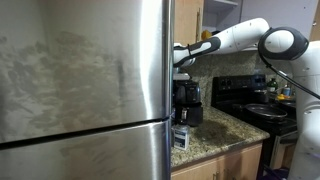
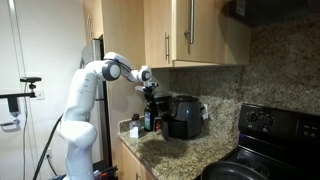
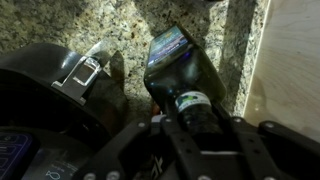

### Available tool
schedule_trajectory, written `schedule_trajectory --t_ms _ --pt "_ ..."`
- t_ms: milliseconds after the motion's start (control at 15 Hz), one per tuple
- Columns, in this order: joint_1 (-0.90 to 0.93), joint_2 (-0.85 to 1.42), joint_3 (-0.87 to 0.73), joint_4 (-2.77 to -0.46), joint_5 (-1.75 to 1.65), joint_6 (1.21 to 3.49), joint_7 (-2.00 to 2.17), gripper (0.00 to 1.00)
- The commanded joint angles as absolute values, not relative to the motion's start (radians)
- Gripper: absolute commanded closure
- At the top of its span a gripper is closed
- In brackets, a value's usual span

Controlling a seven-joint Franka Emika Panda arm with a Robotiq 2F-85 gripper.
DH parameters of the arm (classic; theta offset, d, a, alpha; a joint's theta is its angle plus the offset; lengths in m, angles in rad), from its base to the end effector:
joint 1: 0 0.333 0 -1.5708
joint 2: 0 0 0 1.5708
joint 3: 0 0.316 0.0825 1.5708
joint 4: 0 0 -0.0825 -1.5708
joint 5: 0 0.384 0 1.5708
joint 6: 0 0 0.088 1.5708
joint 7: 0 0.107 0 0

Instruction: Move the bottle to the right

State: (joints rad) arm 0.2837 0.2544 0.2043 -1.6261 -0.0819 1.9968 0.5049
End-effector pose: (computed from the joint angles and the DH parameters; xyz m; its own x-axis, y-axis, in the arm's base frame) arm 0.5814 0.2894 0.4866 0.9929 0.0008 0.1193 0.0050 -0.9994 -0.0350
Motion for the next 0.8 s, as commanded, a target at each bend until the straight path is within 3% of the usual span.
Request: schedule_trajectory --t_ms 0,733 --pt "0.309 0.251 0.186 -1.625 -0.122 1.99 0.531 0.88" --pt "0.307 0.159 0.195 -1.629 -0.103 1.983 0.549 0.88"
